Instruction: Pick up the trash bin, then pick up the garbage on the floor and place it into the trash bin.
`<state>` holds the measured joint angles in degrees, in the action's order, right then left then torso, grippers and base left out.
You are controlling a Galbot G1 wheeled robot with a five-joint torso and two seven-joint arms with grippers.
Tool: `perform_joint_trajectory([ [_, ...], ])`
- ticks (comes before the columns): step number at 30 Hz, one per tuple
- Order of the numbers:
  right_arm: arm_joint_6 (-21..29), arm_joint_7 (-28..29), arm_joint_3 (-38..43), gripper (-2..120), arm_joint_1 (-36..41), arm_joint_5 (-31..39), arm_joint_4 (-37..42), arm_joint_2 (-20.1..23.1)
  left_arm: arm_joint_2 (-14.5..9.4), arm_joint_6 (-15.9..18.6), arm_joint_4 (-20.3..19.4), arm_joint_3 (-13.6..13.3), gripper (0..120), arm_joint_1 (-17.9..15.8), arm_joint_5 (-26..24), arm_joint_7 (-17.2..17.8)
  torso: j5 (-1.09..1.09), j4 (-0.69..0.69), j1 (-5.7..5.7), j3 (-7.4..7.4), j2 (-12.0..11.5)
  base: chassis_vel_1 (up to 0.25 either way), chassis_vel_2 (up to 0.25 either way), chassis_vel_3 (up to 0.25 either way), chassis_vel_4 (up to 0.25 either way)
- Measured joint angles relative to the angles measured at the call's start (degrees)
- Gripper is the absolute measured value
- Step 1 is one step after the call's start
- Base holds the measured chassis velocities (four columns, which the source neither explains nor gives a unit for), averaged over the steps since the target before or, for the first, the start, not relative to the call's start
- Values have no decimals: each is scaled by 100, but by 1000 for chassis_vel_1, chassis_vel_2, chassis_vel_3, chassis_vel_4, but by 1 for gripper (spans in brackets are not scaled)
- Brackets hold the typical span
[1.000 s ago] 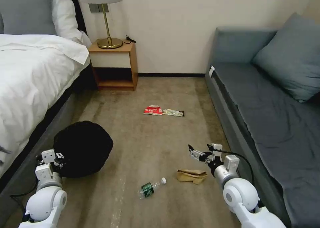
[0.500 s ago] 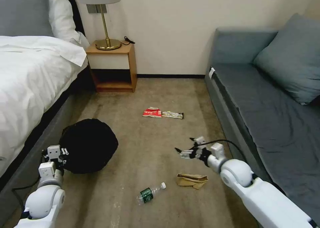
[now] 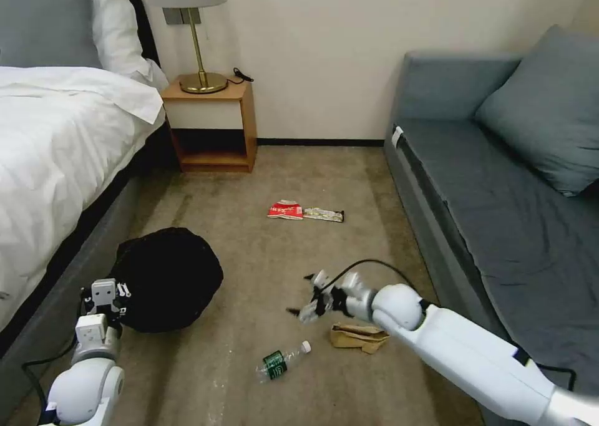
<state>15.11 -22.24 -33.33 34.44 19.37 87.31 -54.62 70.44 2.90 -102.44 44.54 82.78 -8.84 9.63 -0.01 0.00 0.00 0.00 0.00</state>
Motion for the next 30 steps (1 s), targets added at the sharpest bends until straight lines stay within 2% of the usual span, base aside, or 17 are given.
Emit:
perform_joint_trajectory([
  [4,-149,-142,-357,100,72,-559,-273,-121,98,-28,-67,30,0,76,48,-2,0,0,-1,0,0,0,0,0,0],
  [12,-342,-199,-433,100,236,-1029,-757,-505,128,-22,-113,55,0,96,48,-2,1,-1,-1,0,0,0,0,0,0],
  [30,-576,-218,-778,100,120,-1366,-1661,-1233,44,-20,-37,44,0,58,-81,-52,1,0,0,0,0,0,0,0,0],
])
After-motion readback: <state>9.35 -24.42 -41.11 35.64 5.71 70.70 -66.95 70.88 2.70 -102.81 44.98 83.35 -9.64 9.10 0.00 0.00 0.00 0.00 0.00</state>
